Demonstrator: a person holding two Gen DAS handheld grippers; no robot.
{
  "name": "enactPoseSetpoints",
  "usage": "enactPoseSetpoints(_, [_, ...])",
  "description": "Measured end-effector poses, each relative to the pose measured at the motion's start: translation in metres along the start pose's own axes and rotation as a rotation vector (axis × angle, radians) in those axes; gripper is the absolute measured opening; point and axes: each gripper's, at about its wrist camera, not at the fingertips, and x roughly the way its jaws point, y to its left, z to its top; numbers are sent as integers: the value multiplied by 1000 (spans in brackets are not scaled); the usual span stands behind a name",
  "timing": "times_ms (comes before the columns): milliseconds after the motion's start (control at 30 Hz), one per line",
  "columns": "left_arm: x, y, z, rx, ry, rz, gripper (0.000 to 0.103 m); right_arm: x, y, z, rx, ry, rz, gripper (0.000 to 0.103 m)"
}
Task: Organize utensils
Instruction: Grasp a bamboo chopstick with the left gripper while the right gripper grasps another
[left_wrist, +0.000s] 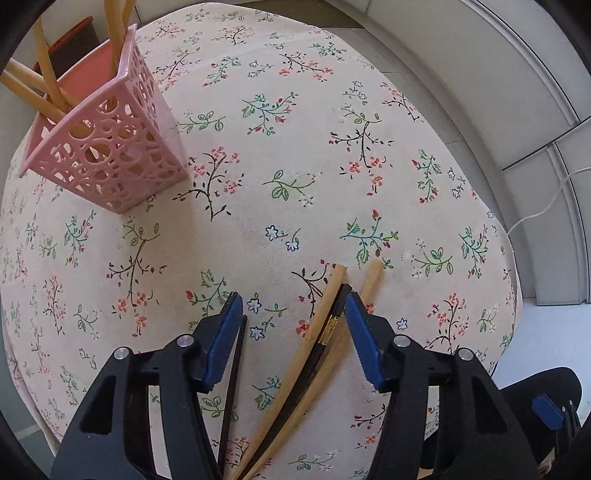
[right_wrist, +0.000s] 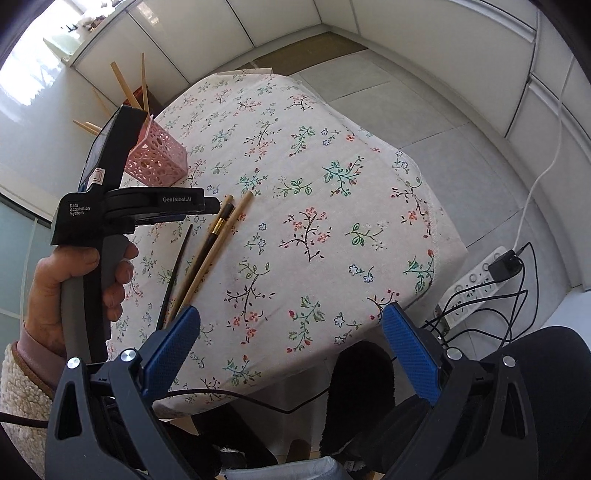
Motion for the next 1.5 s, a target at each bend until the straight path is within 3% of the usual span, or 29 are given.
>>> enactPoseSetpoints(367, [12, 0, 2, 6, 31, 15, 45, 5, -6, 2, 15, 13, 0, 96])
enactPoseSetpoints(433, [16, 0, 4, 22, 31, 49, 34, 6, -7, 3, 22, 16, -1, 96])
enactPoseSetpoints(567, [17, -5, 5, 45, 16, 63, 29, 8, -9, 4, 31, 21, -6, 96])
enactPoseSetpoints(633, [18, -7, 6, 54, 6, 66, 16, 10, -9, 6, 36, 26, -8, 96])
enactPoseSetpoints(700, [17, -7, 8, 49, -2, 66, 9, 12, -7, 8, 40, 28, -12, 96])
enactPoseSetpoints(867, [11, 8, 8, -7, -25, -4, 7, 17, 2, 21, 44, 2, -26, 96])
enactPoseSetpoints(1100, [-28, 25, -5, -21, -116, -25, 7, 44, 19, 54, 117, -11, -41, 96])
enactPoseSetpoints(1167, [-44, 28, -11, -19, -149, -24, 7, 57, 26, 66, 123, -6, -53, 92])
enactPoseSetpoints(1400, [-92, 47, -40, -34, -246, -34, 7, 118, 45, 99, 257, 132, -73, 57])
enactPoseSetpoints(1500, [-107, 59, -48, -38, -275, -40, 7, 133, 52, 102, 295, 162, -89, 50])
